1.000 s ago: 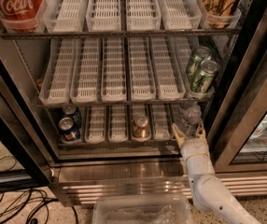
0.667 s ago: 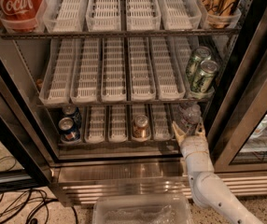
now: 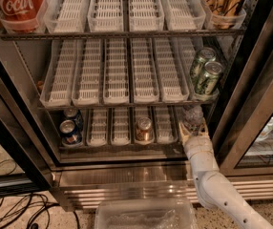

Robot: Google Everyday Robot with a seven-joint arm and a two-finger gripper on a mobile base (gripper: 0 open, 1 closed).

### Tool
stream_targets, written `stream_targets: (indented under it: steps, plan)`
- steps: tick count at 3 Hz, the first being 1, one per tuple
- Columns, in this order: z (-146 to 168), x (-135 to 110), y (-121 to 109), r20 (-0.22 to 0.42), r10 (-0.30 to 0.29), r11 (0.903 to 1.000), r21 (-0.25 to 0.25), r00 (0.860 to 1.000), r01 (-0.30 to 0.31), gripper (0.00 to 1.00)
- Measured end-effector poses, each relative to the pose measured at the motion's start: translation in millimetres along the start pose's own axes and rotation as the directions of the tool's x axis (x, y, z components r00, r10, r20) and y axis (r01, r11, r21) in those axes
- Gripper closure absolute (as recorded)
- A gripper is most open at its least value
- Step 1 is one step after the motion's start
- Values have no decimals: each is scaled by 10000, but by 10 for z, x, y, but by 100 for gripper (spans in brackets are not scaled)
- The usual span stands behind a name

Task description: Pick water bottle from bottom shelf of fridge

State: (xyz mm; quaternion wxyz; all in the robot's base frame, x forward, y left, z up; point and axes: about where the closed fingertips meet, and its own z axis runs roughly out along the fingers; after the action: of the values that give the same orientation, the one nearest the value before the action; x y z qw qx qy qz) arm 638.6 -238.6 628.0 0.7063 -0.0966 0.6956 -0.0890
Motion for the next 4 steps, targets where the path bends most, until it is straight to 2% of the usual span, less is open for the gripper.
stream_targets:
  steps: [1, 2, 4]
  plan:
    - [14, -1, 39, -140, 157, 9993, -332, 9998, -162, 79]
    - [14, -2, 39, -140, 158, 9993, -333, 9998, -162, 100]
    - [-101, -273, 22, 2, 392, 9983, -422, 9992, -391, 100]
